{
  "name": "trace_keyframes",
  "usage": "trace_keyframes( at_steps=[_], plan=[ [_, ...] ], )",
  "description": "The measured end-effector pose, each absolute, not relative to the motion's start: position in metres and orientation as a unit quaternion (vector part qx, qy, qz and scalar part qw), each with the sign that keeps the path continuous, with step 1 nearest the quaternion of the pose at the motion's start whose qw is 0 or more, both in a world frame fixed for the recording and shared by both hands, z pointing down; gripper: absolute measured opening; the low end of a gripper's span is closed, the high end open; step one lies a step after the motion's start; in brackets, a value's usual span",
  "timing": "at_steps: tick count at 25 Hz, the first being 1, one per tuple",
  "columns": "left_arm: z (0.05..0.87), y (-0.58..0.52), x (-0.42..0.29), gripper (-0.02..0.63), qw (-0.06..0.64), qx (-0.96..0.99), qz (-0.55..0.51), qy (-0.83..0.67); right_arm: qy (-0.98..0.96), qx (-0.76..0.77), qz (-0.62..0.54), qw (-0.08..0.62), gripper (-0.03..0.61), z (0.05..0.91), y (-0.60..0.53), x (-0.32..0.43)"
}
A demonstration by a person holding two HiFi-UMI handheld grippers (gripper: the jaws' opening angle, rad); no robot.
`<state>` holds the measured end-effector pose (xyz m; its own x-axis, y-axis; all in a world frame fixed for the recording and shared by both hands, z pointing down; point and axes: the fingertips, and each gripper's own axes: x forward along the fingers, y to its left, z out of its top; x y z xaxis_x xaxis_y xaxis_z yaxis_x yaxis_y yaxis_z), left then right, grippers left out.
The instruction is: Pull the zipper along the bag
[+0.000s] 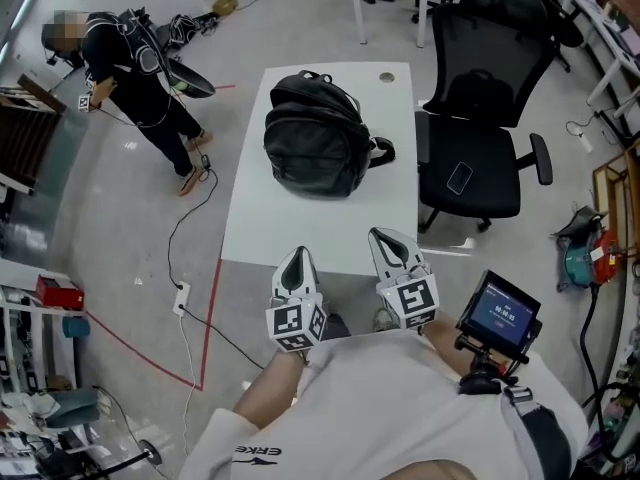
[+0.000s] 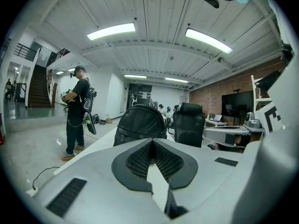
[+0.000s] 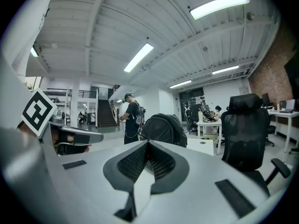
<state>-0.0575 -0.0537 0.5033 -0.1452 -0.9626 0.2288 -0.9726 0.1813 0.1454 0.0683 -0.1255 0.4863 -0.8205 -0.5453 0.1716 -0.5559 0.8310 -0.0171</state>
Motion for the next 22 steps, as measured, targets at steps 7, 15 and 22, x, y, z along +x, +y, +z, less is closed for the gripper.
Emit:
trace_keyframes(
  at_steps=[7, 15, 22],
  plan=[
    [0.511, -0.089, -0.117, 0.003, 0.136, 0.659, 0.013, -0.74, -0.939, 0.33, 0.029, 0.094, 0.003, 0.494, -0.154, 0.031],
    [0.51, -0.136, -0.192, 0.003, 0.127, 0.691, 0.016, -0.712, -0.913, 0.394, 0.017, 0.107, 0.003, 0.49, -0.191, -0.013],
    [0.513, -0.173, -0.241, 0.003, 0.112, 0.729, 0.025, -0.675, -0.875, 0.472, 0.01, 0.111, 0.003, 0.491, -0.215, -0.03]
  ],
)
